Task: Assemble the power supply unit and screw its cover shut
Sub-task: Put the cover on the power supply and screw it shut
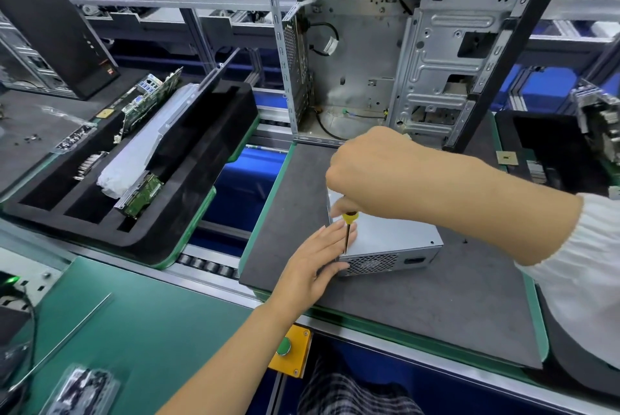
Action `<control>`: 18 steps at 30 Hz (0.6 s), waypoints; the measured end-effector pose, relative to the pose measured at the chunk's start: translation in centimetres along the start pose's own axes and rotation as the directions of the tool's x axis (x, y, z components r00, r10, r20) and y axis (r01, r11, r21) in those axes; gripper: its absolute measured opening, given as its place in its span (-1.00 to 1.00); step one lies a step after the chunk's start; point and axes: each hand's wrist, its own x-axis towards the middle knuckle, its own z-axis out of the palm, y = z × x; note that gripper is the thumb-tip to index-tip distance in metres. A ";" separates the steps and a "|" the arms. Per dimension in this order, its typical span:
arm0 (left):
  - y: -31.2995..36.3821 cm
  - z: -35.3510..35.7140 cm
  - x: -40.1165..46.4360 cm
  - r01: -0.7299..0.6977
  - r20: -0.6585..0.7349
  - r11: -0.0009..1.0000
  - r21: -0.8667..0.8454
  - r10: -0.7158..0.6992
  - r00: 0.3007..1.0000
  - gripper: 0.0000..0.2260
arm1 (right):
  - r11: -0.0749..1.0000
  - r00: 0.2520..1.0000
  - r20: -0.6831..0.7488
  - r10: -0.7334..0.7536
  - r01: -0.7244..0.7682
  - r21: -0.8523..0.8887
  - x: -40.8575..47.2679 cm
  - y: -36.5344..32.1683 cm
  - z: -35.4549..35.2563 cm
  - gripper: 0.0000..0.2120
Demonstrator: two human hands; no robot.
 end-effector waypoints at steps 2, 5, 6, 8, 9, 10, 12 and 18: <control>0.0 0.1 -0.1 0.027 -0.015 0.999 -0.018 -0.027 1.000 -0.58 | 1.000 1.000 -0.012 -0.015 0.015 -0.015 0.3 -0.2 0.0 -0.54; 0.1 0.3 -0.3 0.029 -0.032 0.999 -0.040 -0.031 0.999 -0.58 | 0.998 0.997 0.058 -0.046 0.044 0.042 0.1 -0.2 -0.5 -0.63; 0.1 0.3 -0.3 0.028 -0.032 0.999 -0.043 -0.030 0.999 -0.58 | 0.995 0.994 0.088 -0.063 0.056 0.079 -0.1 -0.1 -0.7 -0.66; 0.1 0.3 -0.2 0.032 -0.031 0.999 -0.043 -0.033 0.999 -0.58 | 0.989 0.990 0.101 -0.097 0.084 0.124 -0.3 0.0 -0.9 -0.72; 0.0 0.3 -0.2 0.031 -0.032 0.999 -0.045 -0.032 0.999 -0.58 | 0.988 0.990 0.095 -0.108 0.096 0.123 -0.4 0.0 -0.9 -0.75; 0.0 0.4 -0.3 0.031 -0.033 0.998 -0.046 -0.033 0.999 -0.57 | 0.988 0.990 0.086 -0.114 0.104 0.117 -0.4 0.1 -0.9 -0.77; -0.1 0.5 -0.4 0.034 -0.034 0.998 -0.045 -0.035 0.999 -0.57 | 0.990 0.991 0.085 -0.108 0.099 0.104 -0.4 0.2 -0.9 -0.82; -0.2 0.2 -0.4 0.070 0.001 0.996 -0.064 -0.070 0.998 -0.56 | 0.996 0.988 0.124 -0.089 0.092 -0.012 -0.1 0.2 0.5 -0.59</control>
